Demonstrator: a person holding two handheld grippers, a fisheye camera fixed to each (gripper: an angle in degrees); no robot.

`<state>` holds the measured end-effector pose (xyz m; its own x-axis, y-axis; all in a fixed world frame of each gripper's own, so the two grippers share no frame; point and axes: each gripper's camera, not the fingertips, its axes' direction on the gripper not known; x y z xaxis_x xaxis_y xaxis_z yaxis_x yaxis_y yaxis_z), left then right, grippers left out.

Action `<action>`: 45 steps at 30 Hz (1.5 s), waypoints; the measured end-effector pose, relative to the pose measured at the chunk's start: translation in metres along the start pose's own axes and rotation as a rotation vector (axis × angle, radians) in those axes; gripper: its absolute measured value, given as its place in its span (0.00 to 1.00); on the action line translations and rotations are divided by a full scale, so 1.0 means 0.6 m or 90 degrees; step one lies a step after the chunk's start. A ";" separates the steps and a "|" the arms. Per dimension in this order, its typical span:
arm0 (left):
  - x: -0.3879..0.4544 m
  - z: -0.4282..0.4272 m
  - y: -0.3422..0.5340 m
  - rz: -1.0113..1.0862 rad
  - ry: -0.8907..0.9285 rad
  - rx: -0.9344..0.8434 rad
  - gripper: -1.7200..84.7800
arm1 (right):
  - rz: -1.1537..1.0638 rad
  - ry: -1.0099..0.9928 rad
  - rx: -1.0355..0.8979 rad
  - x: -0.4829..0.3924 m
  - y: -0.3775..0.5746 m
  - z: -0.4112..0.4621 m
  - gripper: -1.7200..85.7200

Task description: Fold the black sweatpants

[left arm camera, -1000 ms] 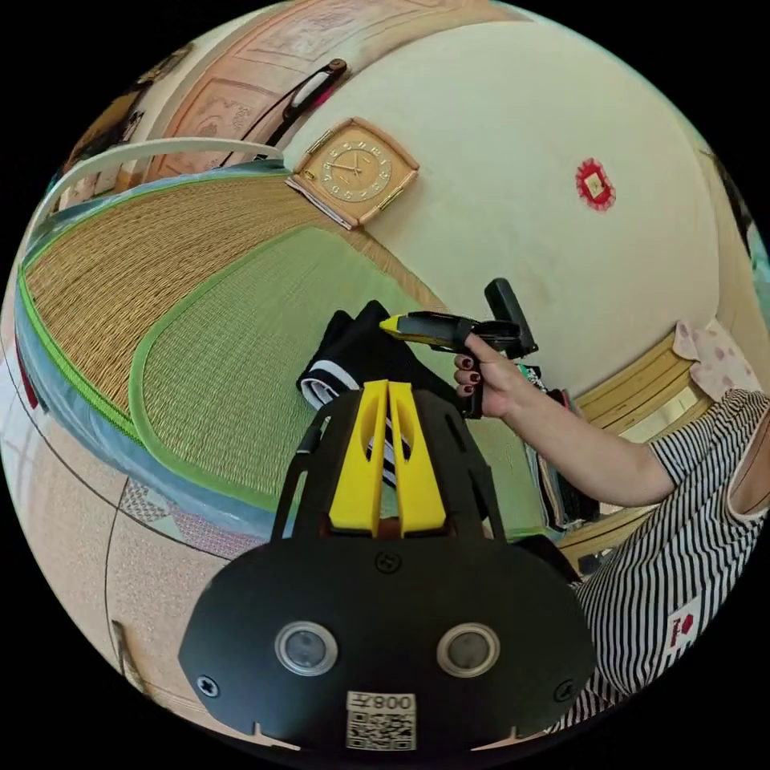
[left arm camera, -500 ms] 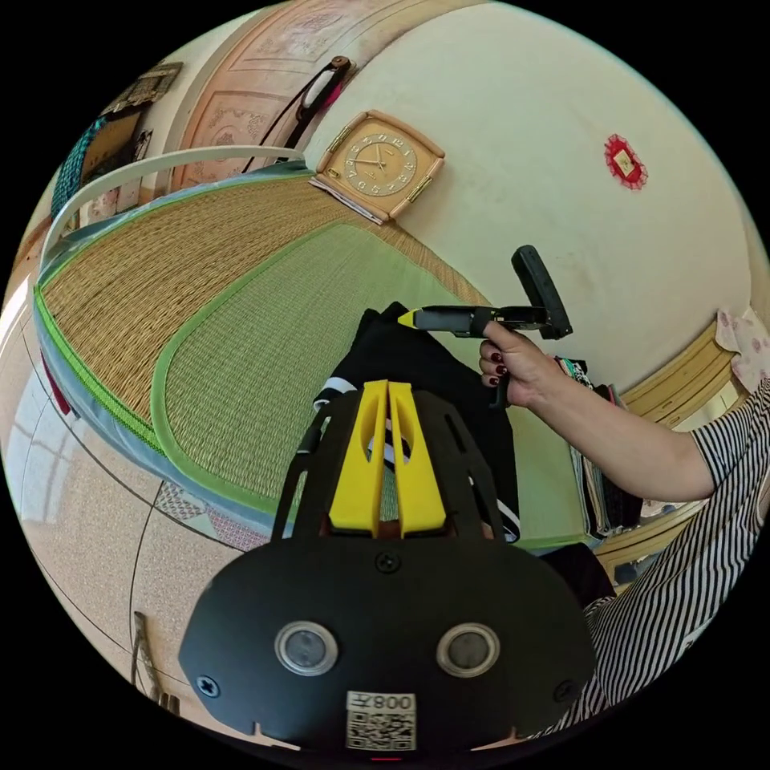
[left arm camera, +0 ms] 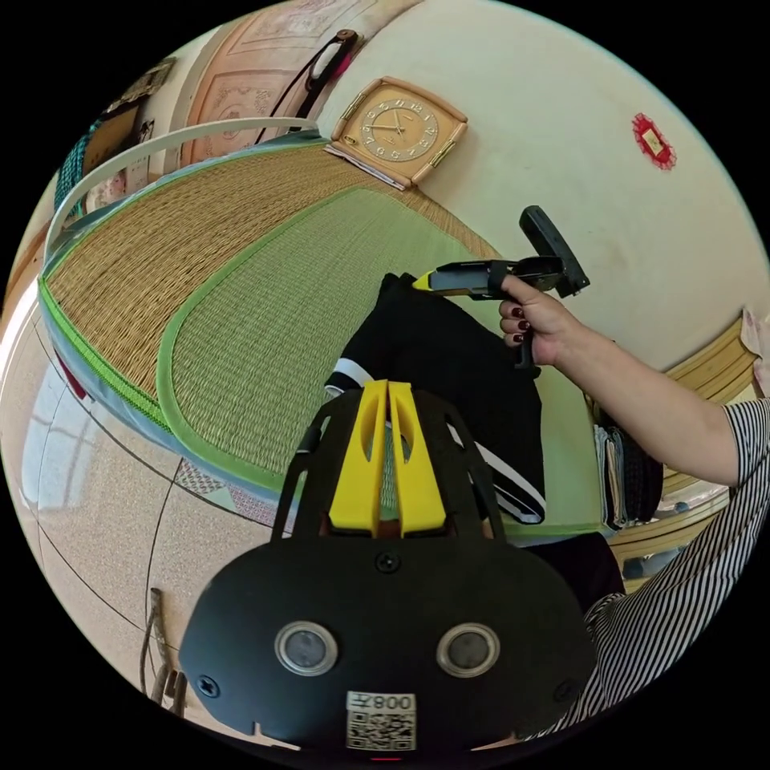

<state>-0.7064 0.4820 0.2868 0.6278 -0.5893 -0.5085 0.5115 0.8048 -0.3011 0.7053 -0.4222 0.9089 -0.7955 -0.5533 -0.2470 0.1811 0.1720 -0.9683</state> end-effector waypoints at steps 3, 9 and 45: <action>0.024 -0.019 0.007 0.029 0.016 0.036 0.02 | -0.045 -0.025 0.040 -0.015 0.035 -0.048 0.02; 0.091 0.019 0.011 0.110 0.054 -0.035 0.02 | 0.009 0.032 0.082 0.030 0.195 -0.111 0.02; 0.161 0.204 0.059 -0.010 0.217 -0.351 0.05 | 0.270 -0.330 0.074 0.301 0.592 -0.142 0.08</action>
<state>-0.5561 0.4446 0.3256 0.3544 -0.6192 -0.7007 0.0865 0.7678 -0.6348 0.5765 -0.3919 0.5236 -0.2664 -0.7816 -0.5640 0.4999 0.3882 -0.7742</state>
